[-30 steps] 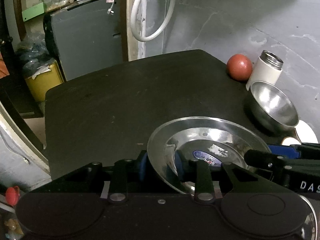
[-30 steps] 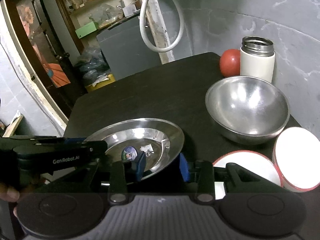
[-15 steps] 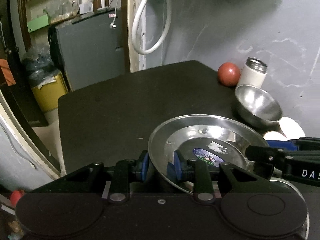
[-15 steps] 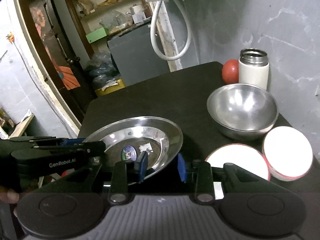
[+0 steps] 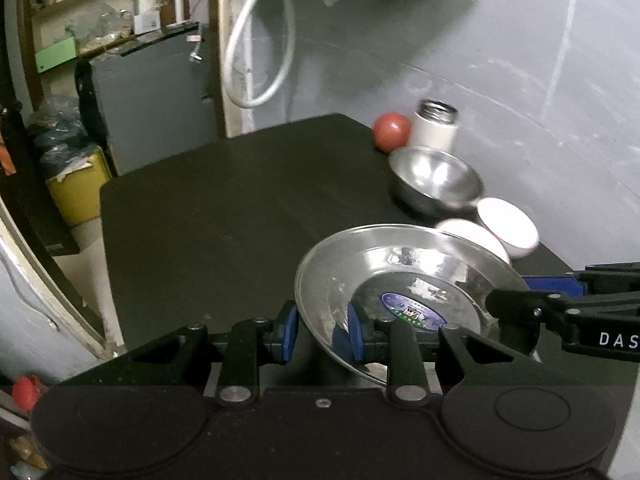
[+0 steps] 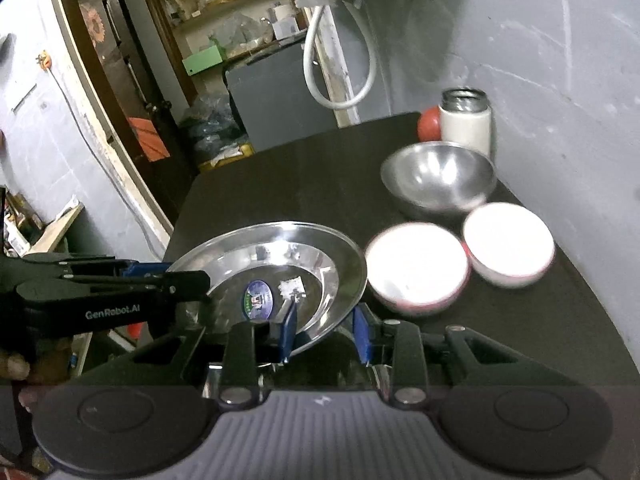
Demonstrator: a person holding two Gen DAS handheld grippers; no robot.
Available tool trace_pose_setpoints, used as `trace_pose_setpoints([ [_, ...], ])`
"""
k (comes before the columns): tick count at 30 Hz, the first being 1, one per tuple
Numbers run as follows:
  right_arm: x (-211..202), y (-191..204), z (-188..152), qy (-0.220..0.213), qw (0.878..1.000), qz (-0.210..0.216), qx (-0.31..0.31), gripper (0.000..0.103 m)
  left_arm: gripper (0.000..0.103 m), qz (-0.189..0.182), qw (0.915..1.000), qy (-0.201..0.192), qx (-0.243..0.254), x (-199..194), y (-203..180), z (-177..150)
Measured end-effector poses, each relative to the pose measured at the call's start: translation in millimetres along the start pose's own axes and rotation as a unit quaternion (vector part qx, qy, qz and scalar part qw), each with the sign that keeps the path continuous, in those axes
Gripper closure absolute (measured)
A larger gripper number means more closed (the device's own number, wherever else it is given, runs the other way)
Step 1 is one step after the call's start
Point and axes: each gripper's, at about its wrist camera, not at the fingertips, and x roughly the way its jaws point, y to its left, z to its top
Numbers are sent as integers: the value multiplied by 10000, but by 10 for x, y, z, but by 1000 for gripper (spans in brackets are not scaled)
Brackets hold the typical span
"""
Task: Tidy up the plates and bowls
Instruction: 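Carry the labeled plate onto the plate stack and open both tools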
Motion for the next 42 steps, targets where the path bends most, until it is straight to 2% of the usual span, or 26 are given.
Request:
trace_pose_setpoints([
  [9, -259, -127, -314, 281, 9995, -101, 79, 69, 75, -205, 9993, 256, 202, -88, -299, -275],
  [16, -355, -130, -443, 399, 9992, -72, 18, 69, 75, -195, 9988, 331, 301, -105, -391, -390],
  [25, -322, -111, -463, 582, 9983, -66, -80, 69, 74, -83, 9984, 408, 383, -102, -455, -471],
  [32, -238, -16, -450, 651, 9968, -184, -420, 69, 73, 137, 9978, 425, 488, -56, -495, -475],
  [42, -174, 56, -432, 744, 9935, -344, -786, 68, 71, 250, 9974, 488, 468, 23, -512, -484],
])
